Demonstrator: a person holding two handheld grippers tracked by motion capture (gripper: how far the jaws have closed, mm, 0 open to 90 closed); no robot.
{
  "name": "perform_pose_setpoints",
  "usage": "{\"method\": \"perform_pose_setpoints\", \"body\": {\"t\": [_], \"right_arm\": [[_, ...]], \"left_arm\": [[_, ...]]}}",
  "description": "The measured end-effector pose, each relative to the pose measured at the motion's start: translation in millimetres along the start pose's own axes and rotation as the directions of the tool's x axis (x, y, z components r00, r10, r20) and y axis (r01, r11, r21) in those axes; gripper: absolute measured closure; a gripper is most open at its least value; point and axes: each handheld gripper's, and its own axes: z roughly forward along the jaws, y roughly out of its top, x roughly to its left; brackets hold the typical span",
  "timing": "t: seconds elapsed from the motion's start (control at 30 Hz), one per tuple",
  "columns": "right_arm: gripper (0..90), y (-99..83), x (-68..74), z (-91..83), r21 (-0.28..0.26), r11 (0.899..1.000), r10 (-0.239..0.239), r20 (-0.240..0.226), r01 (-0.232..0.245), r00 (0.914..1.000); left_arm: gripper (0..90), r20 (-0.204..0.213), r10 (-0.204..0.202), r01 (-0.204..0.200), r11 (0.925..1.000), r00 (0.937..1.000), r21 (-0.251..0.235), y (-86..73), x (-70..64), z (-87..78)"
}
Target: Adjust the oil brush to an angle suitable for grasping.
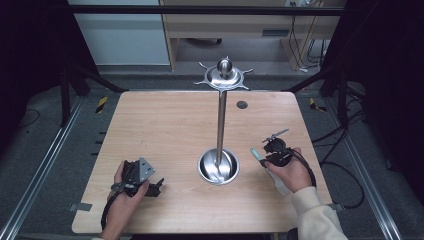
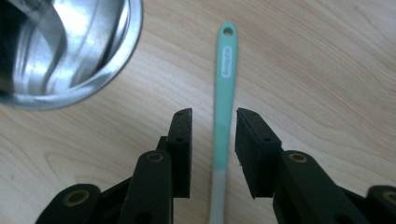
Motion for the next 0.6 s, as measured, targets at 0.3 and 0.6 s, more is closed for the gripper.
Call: {"method": "perform_pose_setpoints", "body": {"t": [0.3,0.6], "right_arm": [[67.1,4.0,-2.2,5.8,0.128,0.992,-0.008,0.01,0.007,0.9999],[72.8,3.3,-6.3,23.3,0.231,0.973,-0.006,0.003,0.005,1.0]], "left_arm": [[2.9,0.004,0.003,-0.003,1.0,1.0,-0.001,0.3,-1.0,-0.3],[2.9,0.006,0.003,-0.003,1.0,1.0,-0.001,0.2,-0.9,-0.1]]}}
